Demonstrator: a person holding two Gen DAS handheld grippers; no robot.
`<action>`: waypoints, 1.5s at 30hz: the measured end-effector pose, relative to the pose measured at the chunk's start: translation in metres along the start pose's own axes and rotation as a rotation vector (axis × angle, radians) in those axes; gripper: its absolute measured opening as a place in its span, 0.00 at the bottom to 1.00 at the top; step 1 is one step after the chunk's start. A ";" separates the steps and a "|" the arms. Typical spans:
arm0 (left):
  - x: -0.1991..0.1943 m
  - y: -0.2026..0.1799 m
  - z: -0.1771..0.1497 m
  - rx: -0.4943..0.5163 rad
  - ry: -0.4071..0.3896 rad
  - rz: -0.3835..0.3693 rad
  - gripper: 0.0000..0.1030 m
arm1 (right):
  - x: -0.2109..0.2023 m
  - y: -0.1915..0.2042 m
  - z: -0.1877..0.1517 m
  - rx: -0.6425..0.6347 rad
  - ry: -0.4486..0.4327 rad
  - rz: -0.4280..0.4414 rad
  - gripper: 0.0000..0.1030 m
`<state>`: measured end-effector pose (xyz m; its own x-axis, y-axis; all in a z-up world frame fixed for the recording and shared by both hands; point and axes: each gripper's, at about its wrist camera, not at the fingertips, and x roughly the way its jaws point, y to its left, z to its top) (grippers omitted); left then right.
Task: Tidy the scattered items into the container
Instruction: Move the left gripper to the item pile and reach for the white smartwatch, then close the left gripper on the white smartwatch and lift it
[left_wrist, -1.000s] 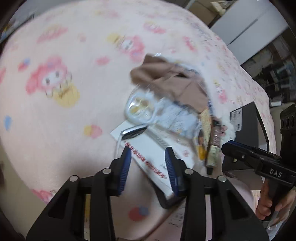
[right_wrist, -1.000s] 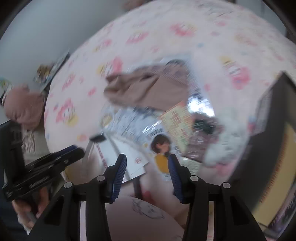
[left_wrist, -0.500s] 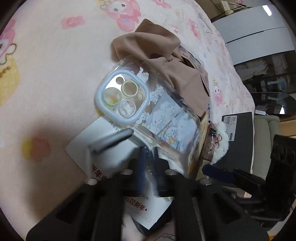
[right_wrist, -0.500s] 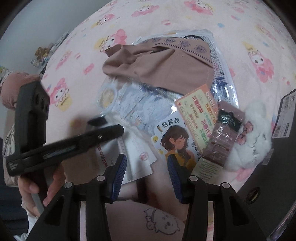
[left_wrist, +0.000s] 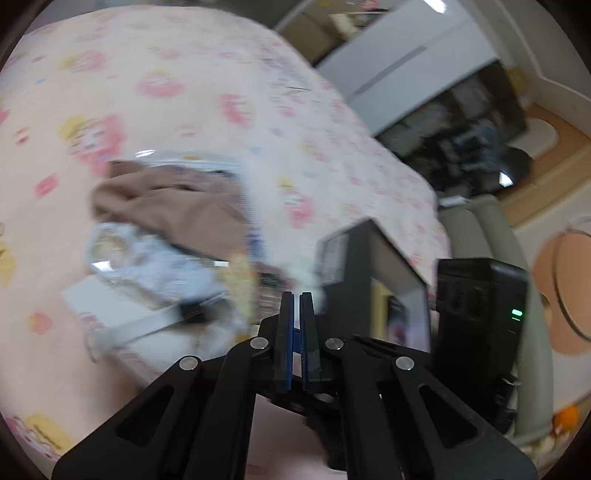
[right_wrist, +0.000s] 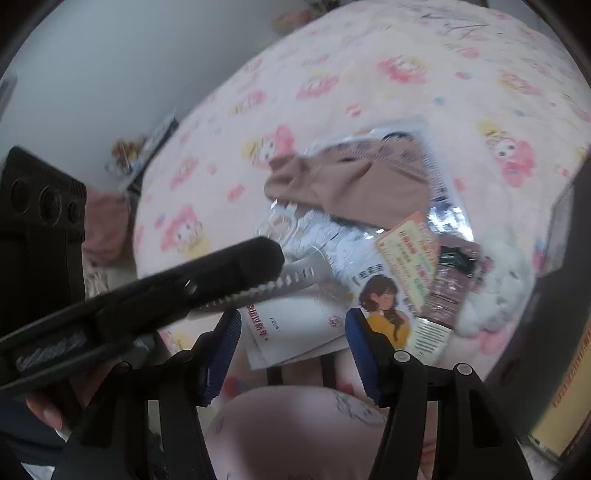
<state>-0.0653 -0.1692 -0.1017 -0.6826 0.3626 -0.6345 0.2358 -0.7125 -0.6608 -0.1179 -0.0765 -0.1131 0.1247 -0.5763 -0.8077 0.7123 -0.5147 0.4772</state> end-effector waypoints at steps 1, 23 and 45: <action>0.002 -0.012 -0.001 0.025 0.003 -0.009 0.01 | -0.010 -0.003 -0.003 0.011 -0.023 -0.002 0.54; 0.016 0.132 -0.041 -0.256 0.160 0.196 0.25 | 0.019 -0.028 -0.011 0.026 0.146 -0.055 0.54; 0.025 0.116 -0.041 -0.037 0.144 0.386 0.02 | 0.116 -0.017 0.000 -0.178 0.415 -0.130 0.08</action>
<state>-0.0263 -0.2179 -0.2105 -0.4357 0.1552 -0.8866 0.4818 -0.7918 -0.3754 -0.1156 -0.1351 -0.2149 0.2669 -0.1928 -0.9442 0.8429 -0.4282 0.3257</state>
